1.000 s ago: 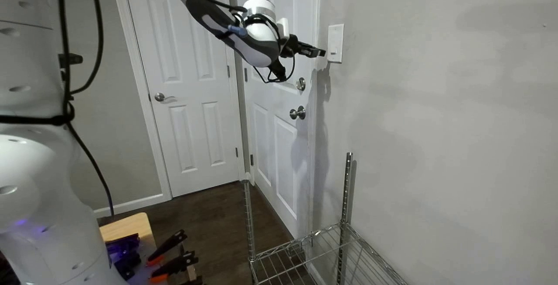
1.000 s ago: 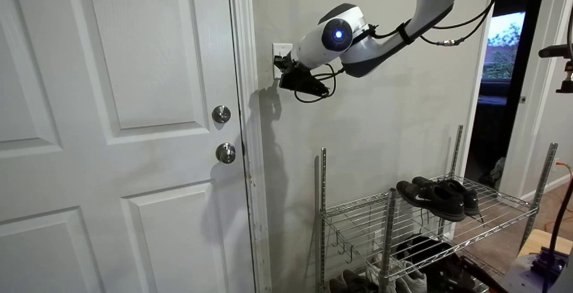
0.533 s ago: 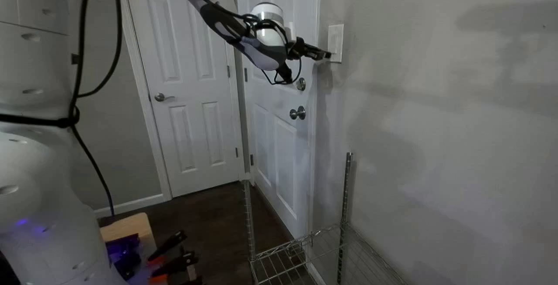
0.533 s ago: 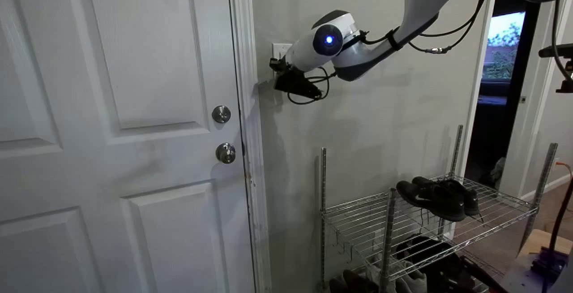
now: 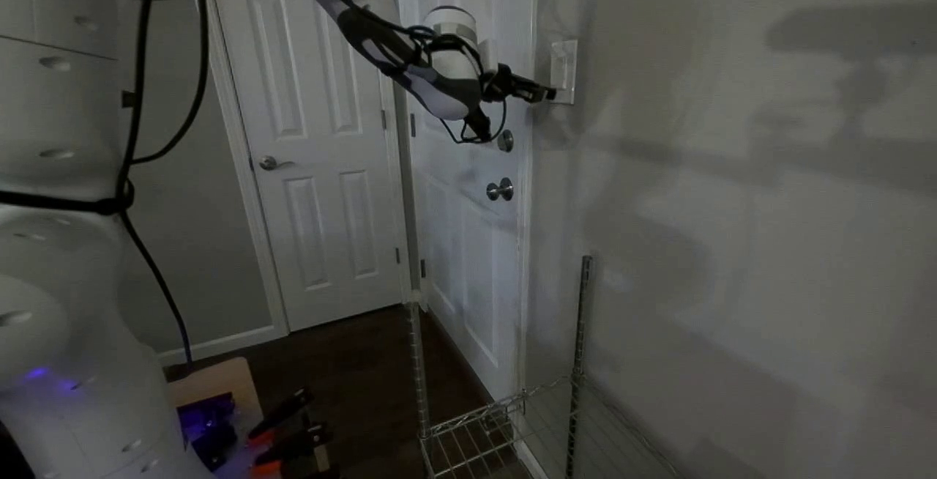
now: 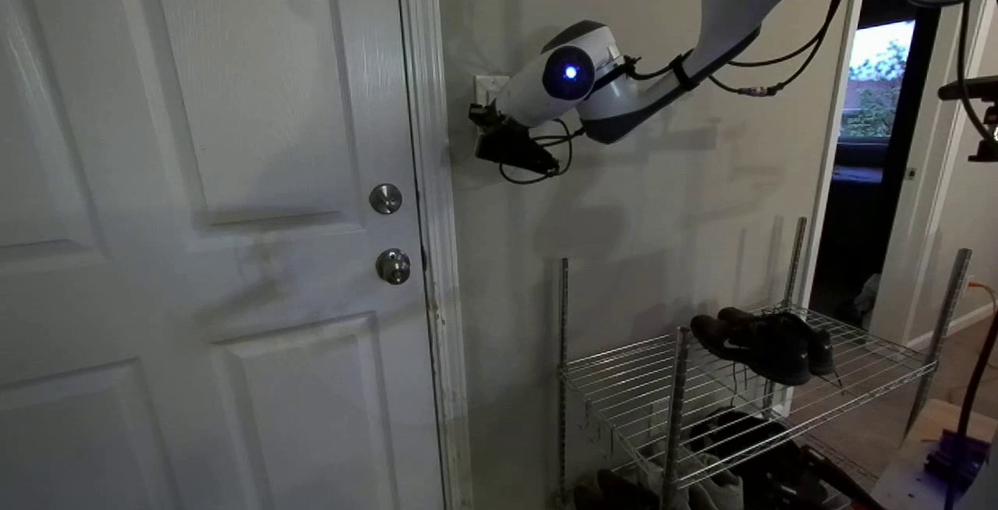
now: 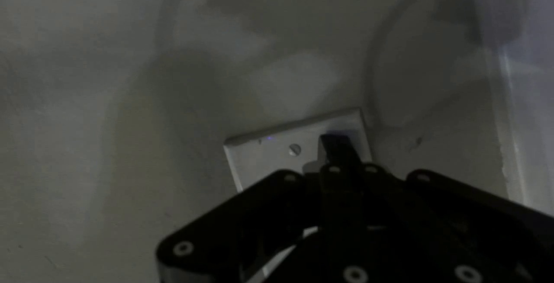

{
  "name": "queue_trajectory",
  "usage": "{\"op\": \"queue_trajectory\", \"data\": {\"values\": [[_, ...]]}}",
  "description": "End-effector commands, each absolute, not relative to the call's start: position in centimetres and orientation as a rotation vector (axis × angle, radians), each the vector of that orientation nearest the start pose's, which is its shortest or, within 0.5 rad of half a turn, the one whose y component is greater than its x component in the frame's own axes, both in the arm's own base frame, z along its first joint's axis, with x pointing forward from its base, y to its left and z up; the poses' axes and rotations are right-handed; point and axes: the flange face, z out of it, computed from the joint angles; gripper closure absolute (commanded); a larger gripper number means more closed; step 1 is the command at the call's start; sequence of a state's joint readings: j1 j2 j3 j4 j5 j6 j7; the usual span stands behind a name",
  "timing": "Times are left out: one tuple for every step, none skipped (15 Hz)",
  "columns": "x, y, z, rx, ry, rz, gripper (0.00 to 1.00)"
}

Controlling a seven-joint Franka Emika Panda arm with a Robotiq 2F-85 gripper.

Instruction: Flip the switch to turn off the light

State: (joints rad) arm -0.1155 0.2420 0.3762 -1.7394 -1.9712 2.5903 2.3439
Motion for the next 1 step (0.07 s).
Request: {"op": "queue_trajectory", "data": {"values": [[65.09,15.85,49.42,-2.259,0.715,-2.011,0.99]]}}
